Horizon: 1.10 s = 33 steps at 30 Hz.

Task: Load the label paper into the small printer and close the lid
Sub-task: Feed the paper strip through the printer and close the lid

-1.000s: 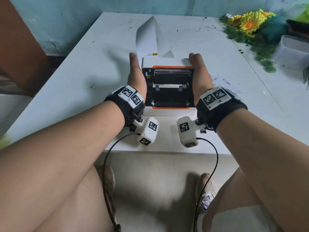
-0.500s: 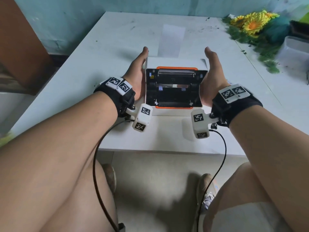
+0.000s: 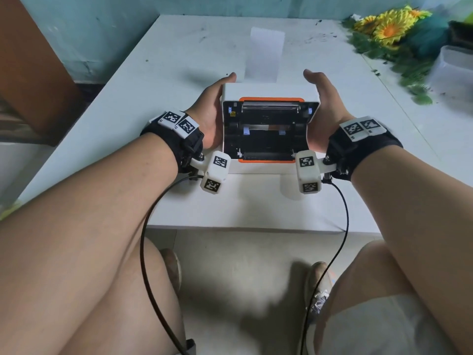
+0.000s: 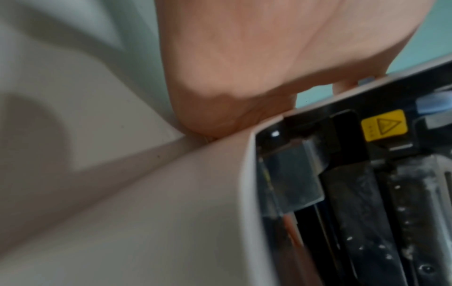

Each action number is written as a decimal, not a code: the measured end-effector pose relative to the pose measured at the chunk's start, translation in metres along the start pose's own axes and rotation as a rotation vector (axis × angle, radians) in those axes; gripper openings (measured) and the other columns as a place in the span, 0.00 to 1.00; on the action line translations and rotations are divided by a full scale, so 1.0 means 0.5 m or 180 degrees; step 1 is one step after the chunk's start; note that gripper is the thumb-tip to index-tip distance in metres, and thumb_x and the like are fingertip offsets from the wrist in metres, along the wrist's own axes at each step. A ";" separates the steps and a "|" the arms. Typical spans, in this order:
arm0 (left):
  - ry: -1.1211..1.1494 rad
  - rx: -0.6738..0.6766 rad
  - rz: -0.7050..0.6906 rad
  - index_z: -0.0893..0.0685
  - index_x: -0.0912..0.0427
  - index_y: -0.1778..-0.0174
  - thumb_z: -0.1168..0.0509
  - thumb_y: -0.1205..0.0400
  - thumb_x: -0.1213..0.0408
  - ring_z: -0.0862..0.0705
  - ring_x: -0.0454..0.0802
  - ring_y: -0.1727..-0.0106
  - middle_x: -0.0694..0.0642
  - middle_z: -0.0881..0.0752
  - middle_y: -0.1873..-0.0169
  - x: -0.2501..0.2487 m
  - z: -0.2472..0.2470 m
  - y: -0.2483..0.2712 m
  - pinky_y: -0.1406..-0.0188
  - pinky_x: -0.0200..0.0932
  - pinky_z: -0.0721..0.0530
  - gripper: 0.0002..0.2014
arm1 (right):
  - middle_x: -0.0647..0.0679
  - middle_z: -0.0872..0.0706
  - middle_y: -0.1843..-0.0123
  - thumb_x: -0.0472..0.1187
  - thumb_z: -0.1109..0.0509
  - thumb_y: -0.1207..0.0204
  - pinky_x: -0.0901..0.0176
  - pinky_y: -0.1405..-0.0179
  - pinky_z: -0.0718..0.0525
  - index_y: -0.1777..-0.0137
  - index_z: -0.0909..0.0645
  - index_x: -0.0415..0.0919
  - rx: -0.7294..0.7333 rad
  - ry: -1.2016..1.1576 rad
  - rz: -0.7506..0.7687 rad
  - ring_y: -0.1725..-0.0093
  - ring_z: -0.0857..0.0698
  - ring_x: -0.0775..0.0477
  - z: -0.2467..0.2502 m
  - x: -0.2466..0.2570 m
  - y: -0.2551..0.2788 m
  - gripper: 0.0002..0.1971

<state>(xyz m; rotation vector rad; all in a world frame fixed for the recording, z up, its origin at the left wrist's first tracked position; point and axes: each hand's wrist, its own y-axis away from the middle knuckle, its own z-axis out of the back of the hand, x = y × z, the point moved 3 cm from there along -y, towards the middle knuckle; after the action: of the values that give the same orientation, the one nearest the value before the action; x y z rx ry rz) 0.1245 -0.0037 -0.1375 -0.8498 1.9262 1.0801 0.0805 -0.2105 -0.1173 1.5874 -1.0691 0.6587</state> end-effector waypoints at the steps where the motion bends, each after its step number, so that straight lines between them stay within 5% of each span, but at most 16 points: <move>1: 0.0019 0.0031 -0.0008 0.15 0.59 0.25 0.39 0.15 0.34 0.09 0.63 0.40 0.62 0.09 0.39 0.001 0.000 -0.001 0.40 0.57 0.10 0.35 | 0.35 0.05 0.38 0.68 0.30 0.23 0.28 0.24 0.21 0.33 0.13 0.35 -0.0021 0.0002 0.0012 0.36 0.08 0.26 0.001 0.000 -0.002 0.36; 5: 0.0068 0.0107 -0.0045 0.11 0.58 0.36 0.44 0.12 0.35 0.05 0.61 0.53 0.61 0.06 0.49 -0.001 -0.004 0.001 0.56 0.51 0.07 0.30 | 0.35 0.06 0.37 0.68 0.30 0.23 0.29 0.23 0.21 0.42 0.10 0.33 -0.0117 0.0084 -0.0033 0.30 0.11 0.28 0.002 -0.002 -0.004 0.34; 10: 0.0044 -0.0024 -0.0178 0.15 0.56 0.31 0.42 0.12 0.38 0.07 0.60 0.54 0.61 0.09 0.46 0.002 0.003 -0.010 0.57 0.50 0.08 0.27 | 0.36 0.10 0.29 0.70 0.31 0.24 0.31 0.23 0.21 0.47 0.10 0.35 -0.0182 0.0153 -0.0118 0.25 0.15 0.31 0.000 -0.004 -0.007 0.34; 13: -0.0100 -0.0023 -0.0324 0.15 0.54 0.33 0.36 0.14 0.45 0.10 0.59 0.47 0.60 0.12 0.41 0.001 0.013 -0.015 0.48 0.53 0.09 0.20 | 0.37 0.05 0.39 0.71 0.33 0.22 0.35 0.33 0.12 0.36 0.11 0.38 -0.0249 0.0143 -0.0037 0.37 0.06 0.31 -0.001 -0.003 -0.009 0.35; 17: -0.0373 -0.0029 -0.0671 0.10 0.54 0.44 0.38 0.15 0.51 0.07 0.54 0.55 0.55 0.07 0.53 0.002 0.014 -0.017 0.49 0.51 0.10 0.15 | 0.36 0.05 0.38 0.72 0.31 0.24 0.29 0.34 0.13 0.26 0.17 0.40 -0.0251 0.0140 -0.0076 0.40 0.06 0.28 -0.005 -0.005 -0.007 0.40; 21: -0.0406 -0.0118 -0.0781 0.11 0.56 0.42 0.41 0.15 0.51 0.07 0.55 0.57 0.57 0.08 0.53 0.005 0.013 -0.021 0.53 0.51 0.09 0.18 | 0.38 0.05 0.39 0.74 0.31 0.25 0.34 0.32 0.13 0.31 0.15 0.39 -0.0442 0.0098 -0.0150 0.43 0.04 0.30 -0.004 -0.005 -0.007 0.39; 24: -0.0452 -0.0143 -0.0786 0.10 0.55 0.42 0.38 0.21 0.47 0.07 0.56 0.55 0.57 0.08 0.52 0.003 0.012 -0.019 0.51 0.52 0.09 0.20 | 0.44 0.04 0.62 0.71 0.34 0.19 0.50 0.65 0.13 0.38 0.18 0.40 -0.0660 0.0283 -0.0084 0.69 0.04 0.41 -0.001 0.002 0.009 0.32; 26: -0.0403 -0.0138 -0.0793 0.09 0.55 0.47 0.37 0.22 0.48 0.07 0.55 0.58 0.56 0.08 0.55 0.003 0.008 -0.015 0.56 0.50 0.09 0.19 | 0.47 0.13 0.70 0.70 0.38 0.16 0.48 0.73 0.22 0.52 0.34 0.30 -0.0828 0.0404 0.0065 0.73 0.10 0.46 -0.005 0.004 0.025 0.36; 27: -0.0375 -0.0132 -0.0791 0.09 0.55 0.48 0.38 0.20 0.48 0.07 0.54 0.58 0.56 0.08 0.55 0.003 0.006 -0.013 0.58 0.50 0.09 0.18 | 0.46 0.15 0.75 0.69 0.39 0.14 0.47 0.72 0.24 0.31 0.37 0.49 -0.0776 0.0414 0.0087 0.74 0.10 0.48 -0.012 0.004 0.036 0.27; 28: -0.0354 -0.0121 -0.0796 0.09 0.56 0.47 0.39 0.17 0.49 0.08 0.54 0.58 0.57 0.08 0.54 0.004 0.006 -0.011 0.60 0.49 0.09 0.17 | 0.45 0.12 0.77 0.69 0.39 0.14 0.46 0.70 0.22 0.56 0.19 0.43 -0.0630 0.0314 0.0064 0.75 0.09 0.45 -0.007 0.002 0.026 0.27; 29: -0.0330 -0.0118 -0.0803 0.10 0.56 0.45 0.41 0.13 0.51 0.07 0.54 0.58 0.57 0.09 0.53 0.005 0.005 -0.010 0.61 0.49 0.09 0.17 | 0.42 0.08 0.74 0.69 0.37 0.16 0.44 0.64 0.17 0.60 0.19 0.40 -0.0478 0.0196 -0.0029 0.72 0.06 0.41 -0.004 -0.002 0.019 0.30; 31: -0.0313 -0.0121 -0.0781 0.11 0.58 0.39 0.43 0.11 0.53 0.07 0.55 0.57 0.58 0.09 0.50 0.005 0.001 -0.006 0.62 0.47 0.09 0.18 | 0.35 0.03 0.54 0.71 0.34 0.19 0.38 0.44 0.10 0.56 0.12 0.36 -0.0395 0.0148 -0.0071 0.49 0.03 0.31 0.000 -0.005 0.002 0.34; 33: -0.0336 -0.0130 -0.0695 0.13 0.59 0.34 0.44 0.10 0.53 0.07 0.57 0.56 0.61 0.10 0.47 0.004 -0.001 -0.004 0.61 0.47 0.08 0.19 | 0.35 0.05 0.40 0.75 0.35 0.21 0.30 0.30 0.15 0.43 0.09 0.37 -0.0360 0.0218 -0.0081 0.36 0.08 0.27 0.000 -0.008 -0.004 0.38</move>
<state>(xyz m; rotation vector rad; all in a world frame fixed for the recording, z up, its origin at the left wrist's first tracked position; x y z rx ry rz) 0.1249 -0.0055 -0.1396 -0.9811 1.6861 1.0147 0.0807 -0.2091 -0.1214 1.4687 -1.0166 0.6206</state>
